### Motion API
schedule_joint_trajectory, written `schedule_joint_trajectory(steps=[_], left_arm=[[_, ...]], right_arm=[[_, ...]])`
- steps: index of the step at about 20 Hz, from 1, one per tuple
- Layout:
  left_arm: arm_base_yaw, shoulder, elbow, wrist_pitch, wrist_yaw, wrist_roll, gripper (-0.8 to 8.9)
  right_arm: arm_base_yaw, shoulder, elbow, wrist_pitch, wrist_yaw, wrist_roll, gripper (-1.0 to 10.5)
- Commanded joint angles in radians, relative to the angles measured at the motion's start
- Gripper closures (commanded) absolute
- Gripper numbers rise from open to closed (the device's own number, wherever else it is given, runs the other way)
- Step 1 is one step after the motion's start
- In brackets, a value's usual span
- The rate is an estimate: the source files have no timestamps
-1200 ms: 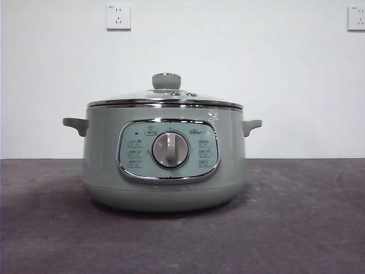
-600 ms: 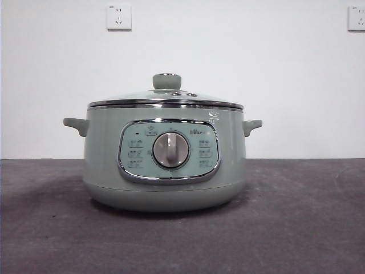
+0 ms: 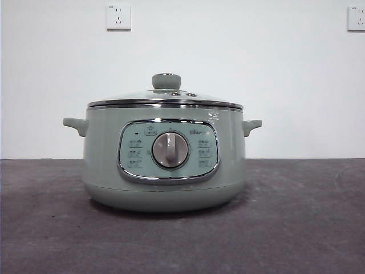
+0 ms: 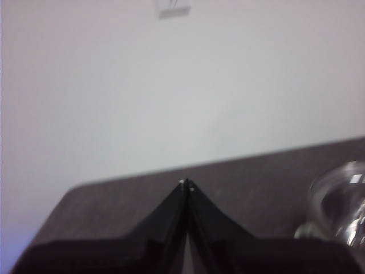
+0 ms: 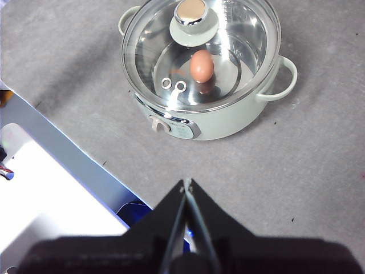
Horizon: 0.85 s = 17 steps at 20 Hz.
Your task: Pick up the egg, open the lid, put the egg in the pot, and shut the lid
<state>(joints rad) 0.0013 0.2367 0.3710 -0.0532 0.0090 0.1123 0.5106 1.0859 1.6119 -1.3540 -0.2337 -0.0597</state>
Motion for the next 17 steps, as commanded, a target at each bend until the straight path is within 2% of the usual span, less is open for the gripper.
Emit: schedule_joint_trajectory(steps=[1,9,14,17], left_arm=[[0.018,-0.079,-0.112,0.026,-0.016,-0.022,8.17],[0.034,-0.21,-0.347,0.03,-0.034,-0.09,8.17],[0.034,-0.235,-0.368,-0.085,-0.032,-0.124,8.17],[0.033,-0.235,-0.368,-0.135,-0.022,-0.18,8.17]], right_arm=[[0.001,-0.003,-0.001,-0.015,0.001,0.006,9.5],[0.001,-0.003,-0.001,-0.015,0.001,0.006,9.5],[0.001,-0.003,-0.001,-0.015,0.001,0.006,9.5],[0.001,-0.005,-0.001,-0.015,0.001,0.006,9.5]])
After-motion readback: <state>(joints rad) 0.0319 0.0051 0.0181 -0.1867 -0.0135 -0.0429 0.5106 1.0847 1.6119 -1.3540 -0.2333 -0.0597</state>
